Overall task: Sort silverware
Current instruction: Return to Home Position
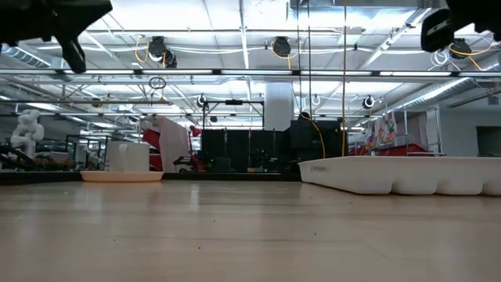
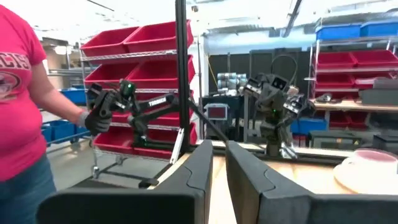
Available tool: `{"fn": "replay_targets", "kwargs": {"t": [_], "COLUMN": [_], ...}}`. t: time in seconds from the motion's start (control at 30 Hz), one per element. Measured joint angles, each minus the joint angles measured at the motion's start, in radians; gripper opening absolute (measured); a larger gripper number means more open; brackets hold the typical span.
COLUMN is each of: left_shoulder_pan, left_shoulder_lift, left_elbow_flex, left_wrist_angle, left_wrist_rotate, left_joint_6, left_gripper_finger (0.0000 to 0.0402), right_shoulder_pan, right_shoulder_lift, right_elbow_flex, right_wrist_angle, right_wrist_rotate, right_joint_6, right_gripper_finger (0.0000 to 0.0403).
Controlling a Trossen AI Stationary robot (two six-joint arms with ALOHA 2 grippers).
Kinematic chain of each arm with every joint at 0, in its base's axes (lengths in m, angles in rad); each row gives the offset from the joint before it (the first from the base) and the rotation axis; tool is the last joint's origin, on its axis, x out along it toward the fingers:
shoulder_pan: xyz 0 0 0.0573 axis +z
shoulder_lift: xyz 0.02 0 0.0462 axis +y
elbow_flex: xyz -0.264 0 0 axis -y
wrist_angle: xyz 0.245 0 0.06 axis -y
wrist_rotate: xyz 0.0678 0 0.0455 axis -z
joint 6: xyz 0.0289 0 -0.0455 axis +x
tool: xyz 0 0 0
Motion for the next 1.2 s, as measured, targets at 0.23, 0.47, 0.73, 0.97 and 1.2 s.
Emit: {"fn": "replay_targets", "kwargs": {"t": [0.23,0.47,0.73,0.97,1.2], "left_shoulder_pan": [0.000,0.000,0.000,0.000,0.000], "left_shoulder_lift": [-0.005,-0.002,0.002,0.002,0.002], "left_elbow_flex": [-0.001,-0.001,-0.002,-0.002,-0.002], "left_wrist_angle": [-0.156,-0.279,-0.325,-0.401,-0.399], "left_wrist_rotate": [-0.049,-0.156,-0.213,-0.220,-0.217], "left_joint_6": [-0.090,-0.248,-0.342,-0.355,-0.355], "left_gripper_finger": [0.0015,0.0015,0.0015,0.0015,0.0015], "right_shoulder_pan": [0.000,0.000,0.000,0.000,0.000], "right_shoulder_lift": [0.000,0.006,0.005,0.006,0.006], "right_elbow_flex": [-0.139,-0.244,-0.242,-0.242,-0.242], "right_wrist_angle": [0.124,0.193,0.206,0.187,0.187], "right_wrist_rotate": [-0.004,0.057,0.132,0.133,0.132], "right_joint_6": [0.027,0.069,0.087,0.085,0.085], "right_gripper_finger": [0.0034,0.0033,0.0034,0.0034,0.0034]}}
